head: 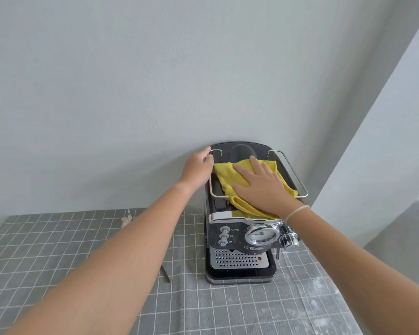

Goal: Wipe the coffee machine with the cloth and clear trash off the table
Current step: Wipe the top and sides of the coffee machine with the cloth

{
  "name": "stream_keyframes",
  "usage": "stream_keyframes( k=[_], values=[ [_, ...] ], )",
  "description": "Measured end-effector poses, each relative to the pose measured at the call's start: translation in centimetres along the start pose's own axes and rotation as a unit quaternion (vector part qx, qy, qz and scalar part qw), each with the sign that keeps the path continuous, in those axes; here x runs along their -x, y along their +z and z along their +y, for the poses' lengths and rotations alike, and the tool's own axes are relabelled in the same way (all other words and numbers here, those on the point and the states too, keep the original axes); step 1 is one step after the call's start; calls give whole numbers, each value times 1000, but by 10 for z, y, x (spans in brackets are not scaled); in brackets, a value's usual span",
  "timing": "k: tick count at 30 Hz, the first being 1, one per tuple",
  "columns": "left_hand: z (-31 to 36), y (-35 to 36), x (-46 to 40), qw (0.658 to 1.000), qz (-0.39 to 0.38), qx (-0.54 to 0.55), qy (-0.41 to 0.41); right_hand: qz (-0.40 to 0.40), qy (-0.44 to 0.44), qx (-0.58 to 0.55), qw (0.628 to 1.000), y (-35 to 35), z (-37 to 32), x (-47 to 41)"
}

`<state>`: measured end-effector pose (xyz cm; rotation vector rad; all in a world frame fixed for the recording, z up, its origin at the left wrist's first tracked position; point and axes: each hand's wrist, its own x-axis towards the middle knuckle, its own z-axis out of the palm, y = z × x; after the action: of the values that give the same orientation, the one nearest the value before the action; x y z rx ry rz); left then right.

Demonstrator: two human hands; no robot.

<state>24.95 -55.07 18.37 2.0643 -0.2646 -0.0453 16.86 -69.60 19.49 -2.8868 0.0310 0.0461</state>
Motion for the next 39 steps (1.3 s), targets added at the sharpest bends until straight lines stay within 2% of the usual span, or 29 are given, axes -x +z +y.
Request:
stream_keyframes(
  k=[5,10,14,18,32,39],
  values=[
    [0,1,-2,1000,5,5,1,-72,-8,-19,997,-8,9,15],
    [-1,3,-3,1000,3,10,-5,-10,52,-33,998,-2,-1,-9],
    [-3,3,-1,1000,7,18,-6,11,23,-5,1000,4,-4,6],
    [-3,4,-3,1000,6,23,-12,10,20,-10,1000,1,-1,4],
    [-6,5,-6,1000,14,23,-8,18,69,-43,997,-7,3,-123],
    [-5,4,-5,1000,14,10,-8,34,47,-57,997,-2,8,-109]
  ],
)
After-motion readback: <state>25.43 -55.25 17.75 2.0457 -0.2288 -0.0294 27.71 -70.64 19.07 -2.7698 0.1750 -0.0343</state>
